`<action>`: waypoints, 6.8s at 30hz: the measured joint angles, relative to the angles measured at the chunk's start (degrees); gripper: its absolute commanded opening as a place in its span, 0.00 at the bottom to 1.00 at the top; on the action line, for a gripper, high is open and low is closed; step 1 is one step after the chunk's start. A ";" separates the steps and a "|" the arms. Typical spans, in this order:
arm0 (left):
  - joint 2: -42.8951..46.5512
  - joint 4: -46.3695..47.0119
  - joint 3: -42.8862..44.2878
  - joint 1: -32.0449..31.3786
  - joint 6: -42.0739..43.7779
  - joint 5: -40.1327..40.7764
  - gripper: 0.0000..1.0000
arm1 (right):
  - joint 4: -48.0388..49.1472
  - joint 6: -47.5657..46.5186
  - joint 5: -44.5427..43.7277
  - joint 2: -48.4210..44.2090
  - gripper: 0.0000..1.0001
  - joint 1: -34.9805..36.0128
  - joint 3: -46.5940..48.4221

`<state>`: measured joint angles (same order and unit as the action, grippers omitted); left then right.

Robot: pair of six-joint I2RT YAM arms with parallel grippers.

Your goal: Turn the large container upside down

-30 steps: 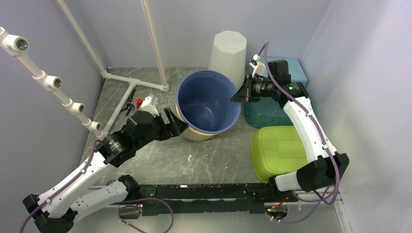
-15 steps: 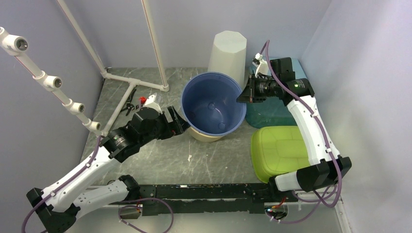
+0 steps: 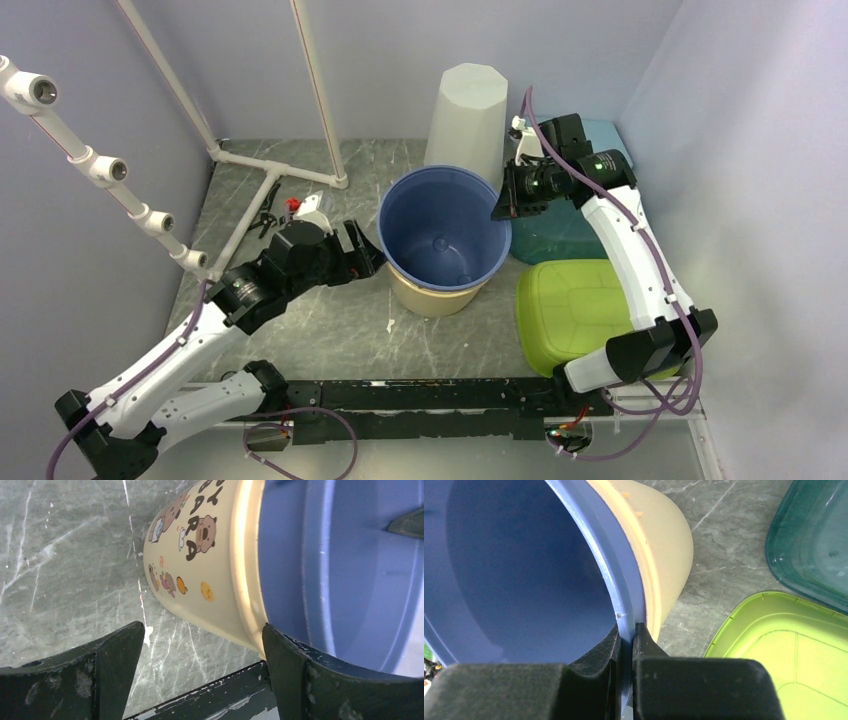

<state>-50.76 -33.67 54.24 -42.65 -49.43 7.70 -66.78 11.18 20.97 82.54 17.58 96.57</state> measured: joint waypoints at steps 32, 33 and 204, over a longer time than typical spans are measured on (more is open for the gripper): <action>-0.57 -7.67 11.56 0.44 7.80 1.18 0.88 | 0.79 3.85 -1.25 3.69 0.00 3.23 0.35; -0.72 -7.67 11.56 0.44 7.80 1.16 0.83 | 1.25 3.91 -0.90 3.61 0.00 3.23 0.35; 2.36 -2.43 11.47 14.05 6.43 -8.24 0.89 | 16.83 11.54 2.80 1.40 0.00 4.04 -8.79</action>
<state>-48.40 -36.10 65.71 -28.60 -43.00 -0.54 -49.95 22.72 23.77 83.94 21.63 87.79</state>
